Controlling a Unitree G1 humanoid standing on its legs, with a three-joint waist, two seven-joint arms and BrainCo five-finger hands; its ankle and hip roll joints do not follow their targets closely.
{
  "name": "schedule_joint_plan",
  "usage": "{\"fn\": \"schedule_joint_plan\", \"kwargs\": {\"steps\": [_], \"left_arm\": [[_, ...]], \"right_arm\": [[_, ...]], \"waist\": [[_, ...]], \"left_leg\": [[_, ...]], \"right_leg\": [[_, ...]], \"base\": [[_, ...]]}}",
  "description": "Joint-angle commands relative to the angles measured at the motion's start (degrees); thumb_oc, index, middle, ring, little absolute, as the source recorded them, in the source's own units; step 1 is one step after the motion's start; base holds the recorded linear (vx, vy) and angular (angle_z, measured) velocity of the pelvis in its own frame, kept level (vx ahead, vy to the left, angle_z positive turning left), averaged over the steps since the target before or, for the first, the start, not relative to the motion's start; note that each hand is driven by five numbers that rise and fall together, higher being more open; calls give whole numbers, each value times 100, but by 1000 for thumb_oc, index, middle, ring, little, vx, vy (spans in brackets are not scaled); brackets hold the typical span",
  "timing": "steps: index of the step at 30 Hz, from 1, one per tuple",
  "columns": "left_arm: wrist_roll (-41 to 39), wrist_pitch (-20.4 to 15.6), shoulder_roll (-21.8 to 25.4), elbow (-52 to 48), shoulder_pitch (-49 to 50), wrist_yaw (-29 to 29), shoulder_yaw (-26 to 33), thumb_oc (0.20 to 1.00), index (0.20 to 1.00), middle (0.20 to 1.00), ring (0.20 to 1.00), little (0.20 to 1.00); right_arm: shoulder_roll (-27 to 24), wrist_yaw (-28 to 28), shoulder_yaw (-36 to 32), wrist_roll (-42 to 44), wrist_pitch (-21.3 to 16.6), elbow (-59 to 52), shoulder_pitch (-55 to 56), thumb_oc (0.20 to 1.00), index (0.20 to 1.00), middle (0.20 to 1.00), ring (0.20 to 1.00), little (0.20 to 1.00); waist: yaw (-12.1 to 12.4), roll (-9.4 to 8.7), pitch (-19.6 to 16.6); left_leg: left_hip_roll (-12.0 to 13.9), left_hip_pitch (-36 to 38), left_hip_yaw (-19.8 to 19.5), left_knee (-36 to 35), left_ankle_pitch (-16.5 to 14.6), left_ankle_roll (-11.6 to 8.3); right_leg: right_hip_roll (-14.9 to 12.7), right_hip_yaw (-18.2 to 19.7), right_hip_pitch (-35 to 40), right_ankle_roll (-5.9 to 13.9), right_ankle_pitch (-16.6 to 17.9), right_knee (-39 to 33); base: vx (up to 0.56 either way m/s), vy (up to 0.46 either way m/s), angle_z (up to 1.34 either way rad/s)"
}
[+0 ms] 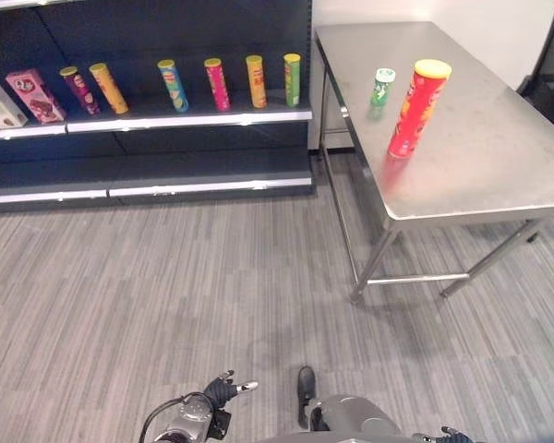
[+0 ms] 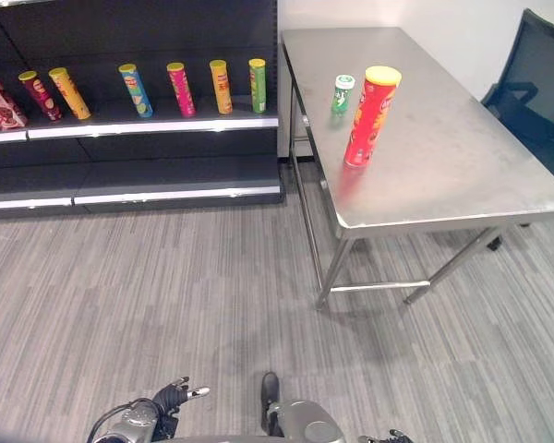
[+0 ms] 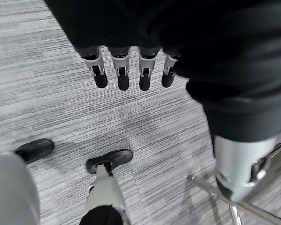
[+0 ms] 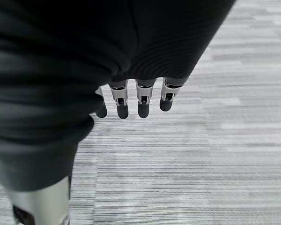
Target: Put the goods on the table back onto the shelves and tidy them up.
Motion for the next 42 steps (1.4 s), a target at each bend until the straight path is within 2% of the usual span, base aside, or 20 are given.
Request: {"fn": "schedule_joint_plan", "kwargs": {"steps": [1, 3, 5, 7, 11, 13, 15, 16, 17, 19, 21, 24, 27, 28, 29, 34, 36, 39, 41, 42], "left_arm": [[71, -110, -145, 129, -227, 52, 82, 1000, 1000, 1000, 1000, 1000], [-15, -94, -140, 38, -213, 49, 83, 1000, 1000, 1000, 1000, 1000], [-172, -74, -111, -153, -221, 117, 80, 1000, 1000, 1000, 1000, 1000], [-187, -70, -94, -186, -195, 121, 75, 1000, 1000, 1000, 1000, 1000], [-254, -55, -112, -137, -212, 89, 119, 1000, 1000, 1000, 1000, 1000], [-286, -47, -121, -107, -238, 98, 124, 1000, 1000, 1000, 1000, 1000], [-297, -50, -126, -96, -233, 95, 115, 1000, 1000, 1000, 1000, 1000], [-300, -53, -112, -64, -229, 90, 109, 1000, 1000, 1000, 1000, 1000], [-322, -70, -115, -32, -231, 86, 105, 1000, 1000, 1000, 1000, 1000], [-328, -78, -115, -9, -228, 81, 96, 1000, 1000, 1000, 1000, 1000], [-348, -106, -83, 69, -251, 111, 135, 1000, 1000, 1000, 1000, 1000], [-377, -118, -49, 44, -240, 139, 192, 1000, 1000, 1000, 1000, 1000], [-361, -146, -36, -32, -248, 160, 199, 1000, 1000, 1000, 1000, 1000], [-243, -161, -23, -35, -310, 210, 142, 1000, 1000, 1000, 1000, 1000], [-174, -145, 2, -38, -342, 190, 111, 1000, 1000, 1000, 1000, 1000], [-214, -118, 266, 42, -448, 186, 101, 1000, 1000, 1000, 1000, 1000], [-200, -70, 346, 84, -442, 145, 101, 1000, 1000, 1000, 1000, 1000], [-104, -34, 405, 186, -441, 105, 112, 1000, 1000, 1000, 1000, 1000], [-135, -4, 404, 255, -420, 84, 138, 1000, 1000, 1000, 1000, 1000], [-167, 16, 390, 264, -438, 58, 150, 1000, 1000, 1000, 1000, 1000]], "right_arm": [[-226, -37, 105, 234, -118, -369, 148, 1000, 1000, 1000, 1000, 1000], [-243, -35, 107, 245, -125, -435, 127, 1000, 1000, 1000, 1000, 1000], [-330, -88, 176, 250, -137, -574, 4, 1000, 1000, 1000, 1000, 1000], [-369, -90, 220, 222, -114, -617, -62, 1000, 1000, 1000, 1000, 1000], [-392, -104, 223, 186, -98, -593, -115, 1000, 1000, 1000, 1000, 1000], [-418, -125, 178, 166, -81, -554, -125, 1000, 1000, 1000, 1000, 1000], [-439, -128, 162, 141, -78, -539, -108, 1000, 1000, 1000, 1000, 1000], [-464, -148, 135, 55, -86, -508, -67, 1000, 1000, 1000, 1000, 1000], [-488, -168, 122, 3, -89, -462, -68, 1000, 1000, 1000, 1000, 1000], [-500, -169, 108, -33, -85, -426, -55, 1000, 1000, 1000, 1000, 1000], [-534, -149, 60, -232, -12, -261, -43, 1000, 1000, 1000, 1000, 1000], [-555, -130, 70, -323, 28, -212, -79, 1000, 1000, 1000, 1000, 1000], [-588, -98, 95, -350, 23, -238, -176, 1000, 1000, 1000, 1000, 1000], [-545, -92, 127, -430, 31, -270, -233, 1000, 1000, 1000, 1000, 1000], [-536, -71, 109, -429, 61, -276, -236, 1000, 1000, 1000, 1000, 1000], [-268, -138, 210, -268, 49, -452, -344, 1000, 1000, 1000, 1000, 1000], [-253, -155, 235, -238, 57, -449, -391, 1000, 1000, 1000, 1000, 1000], [-242, -177, 199, -142, 65, -298, -406, 1000, 1000, 1000, 1000, 1000], [-209, -195, 196, -76, 71, -149, -367, 1000, 1000, 1000, 1000, 1000], [-199, -222, 209, -12, 64, -36, -350, 1000, 1000, 1000, 1000, 1000]], "waist": [[-167, 154, 14], [-159, 131, 23], [-17, -55, 186], [100, -140, 257], [275, -253, 278], [330, -216, 304], [353, -180, 302], [412, -49, 294], [446, -19, 269], [451, -29, 273], [466, -6, 205], [554, 7, 160], [669, 54, 94], [685, 47, 23], [659, 32, -1], [624, -238, 43], [594, -272, 34], [566, -315, 28], [578, -334, -4], [595, -364, 17]], "left_leg": [[-517, 261, 6, 715, 1193, -595], [-492, 7, 115, 1267, 1461, -735], [-499, -758, 483, 3035, 1945, -853], [-376, -1082, 858, 3609, 1866, -681], [116, -1553, 1416, 2696, 1321, -303], [356, -1757, 1476, 1660, 1243, -338], [454, -1816, 1445, 1029, 1378, -390], [623, -1886, 1197, -91, 2000, -626], [751, -2092, 1008, -407, 2137, -742], [808, -2138, 900, -680, 2226, -827], [1329, -2376, 539, -816, 2517, -1126], [1498, -2318, 351, -655, 2600, -1187], [1519, -2253, 225, -347, 2492, -1190], [1489, -2175, 410, -80, 2218, -1190], [1432, -2116, 544, -6, 2046, -1174], [1009, -2002, 1033, 48, 1562, -794], [870, -1981, 1208, 66, 1463, -637], [651, -1911, 1399, -3, 1390, -426], [480, -1865, 1489, -106, 1387, -289], [272, -1765, 1597, -188, 1335, -173]], "right_leg": [[72, 365, 1064, 778, 978, -2317], [17, 393, 1208, 721, 878, -2322], [-194, 521, 1690, 563, 665, -2418], [-268, 646, 1962, 484, 566, -2492], [-507, 678, 2374, 543, 348, -2564], [-574, 659, 2500, 645, 240, -2598], [-606, 655, 2607, 704, 160, -2633], [-585, 709, 2785, 799, 51, -2673], [-621, 792, 2866, 848, -14, -2687], [-701, 882, 2980, 890, -103, -2679], [-1048, 1492, 3189, 1129, -303, -2645], [-1255, 1751, 3191, 1260, -310, -2653], [-1537, 1915, 3115, 1435, -202, -2663], [-1972, 1850, 2957, 1623, 31, -2657], [-2150, 1854, 2880, 1703, 189, -2690], [-2572, 1853, 1945, 1703, 1613, -2560], [-2517, 1500, 1809, 1703, 1752, -2534], [-2009, 1385, 1761, 1650, 1260, -2472], [-1571, 1262, 1733, 1508, 888, -2387], [-1119, 1179, 1822, 1336, 580, -2364]], "base": [[299, -63, 16], [185, -46, -9], [332, -144, -59], [330, -117, -35], [291, 30, -22], [259, 176, -11], [253, 193, 4], [348, 253, -30], [349, 252, -36], [310, 250, -48], [504, 553, -57], [239, 427, -128], [173, 498, -99], [115, 579, -110], [119, 752, -107], [-26, 380, -45], [-52, 334, -36], [-78, 328, -21], [-75, 310, -25], [-45, 259, -40]]}}
